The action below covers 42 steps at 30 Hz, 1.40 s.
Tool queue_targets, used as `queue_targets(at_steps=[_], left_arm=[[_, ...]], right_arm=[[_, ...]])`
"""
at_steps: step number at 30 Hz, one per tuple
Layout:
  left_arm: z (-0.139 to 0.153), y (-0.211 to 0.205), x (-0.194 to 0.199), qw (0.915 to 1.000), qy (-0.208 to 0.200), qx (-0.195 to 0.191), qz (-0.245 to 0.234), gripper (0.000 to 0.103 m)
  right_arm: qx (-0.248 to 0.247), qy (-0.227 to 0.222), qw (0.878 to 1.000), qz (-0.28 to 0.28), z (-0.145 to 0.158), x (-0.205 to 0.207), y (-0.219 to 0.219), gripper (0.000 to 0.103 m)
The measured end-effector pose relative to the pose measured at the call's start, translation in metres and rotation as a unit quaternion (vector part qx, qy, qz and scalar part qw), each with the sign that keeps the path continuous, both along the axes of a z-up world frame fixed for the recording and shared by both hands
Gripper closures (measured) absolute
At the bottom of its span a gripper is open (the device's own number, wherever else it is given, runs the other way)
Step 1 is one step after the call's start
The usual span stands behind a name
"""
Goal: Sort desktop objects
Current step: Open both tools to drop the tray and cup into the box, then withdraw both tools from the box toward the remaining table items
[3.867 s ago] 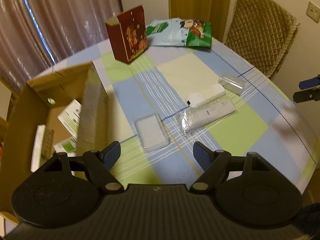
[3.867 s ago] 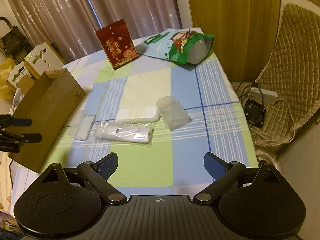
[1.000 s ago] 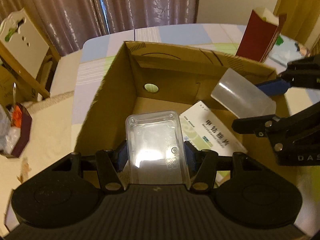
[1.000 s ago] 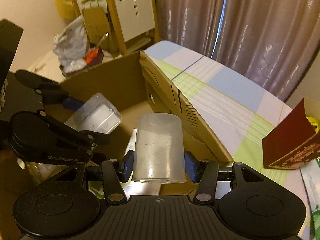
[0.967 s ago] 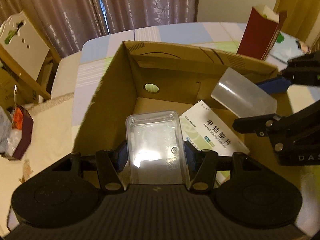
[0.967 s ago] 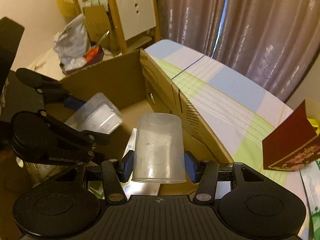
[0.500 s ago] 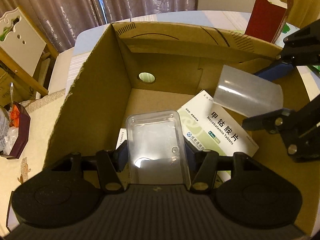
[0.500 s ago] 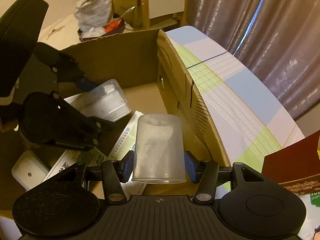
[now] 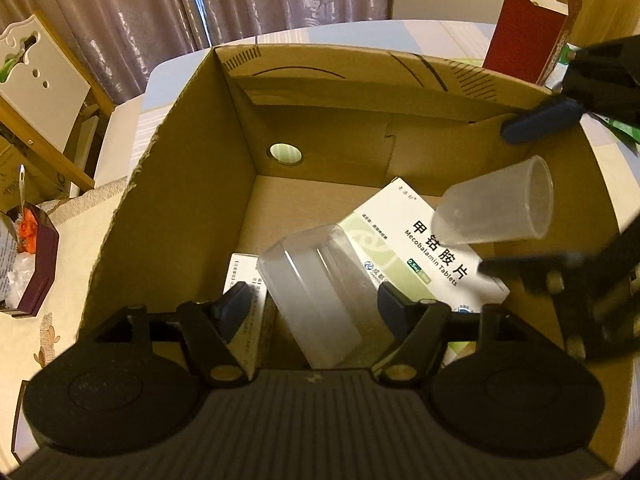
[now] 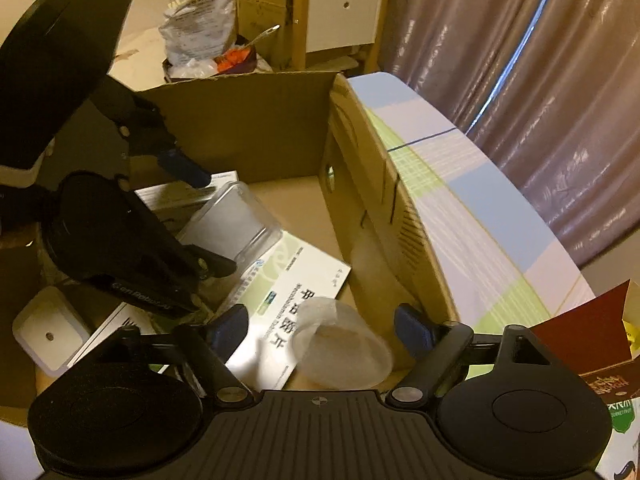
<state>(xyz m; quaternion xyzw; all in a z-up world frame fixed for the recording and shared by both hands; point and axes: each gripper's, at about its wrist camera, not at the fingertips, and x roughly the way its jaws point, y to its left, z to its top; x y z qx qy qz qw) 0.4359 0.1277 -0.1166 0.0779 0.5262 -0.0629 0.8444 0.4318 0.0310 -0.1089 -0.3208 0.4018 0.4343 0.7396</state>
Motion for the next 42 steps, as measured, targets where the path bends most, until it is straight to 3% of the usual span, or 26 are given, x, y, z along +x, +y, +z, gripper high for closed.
queue_targets(at_steps=[17, 31, 42], left_arm=[[0.030, -0.001, -0.022, 0.9995, -0.031, 0.006, 0.009, 0.013], [0.055, 0.014, -0.053, 0.9980, -0.053, 0.012, 0.032, 0.012], [0.077, 0.028, -0.087, 0.9964, -0.067, 0.014, 0.050, 0.012]], right_arm=[[0.028, -0.012, 1.000, -0.003, 0.015, -0.023, -0.012, 0.021], [0.032, -0.024, 0.999, -0.008, 0.024, -0.050, -0.012, 0.021], [0.081, -0.021, 0.996, -0.039, 0.051, -0.080, -0.025, 0.021]])
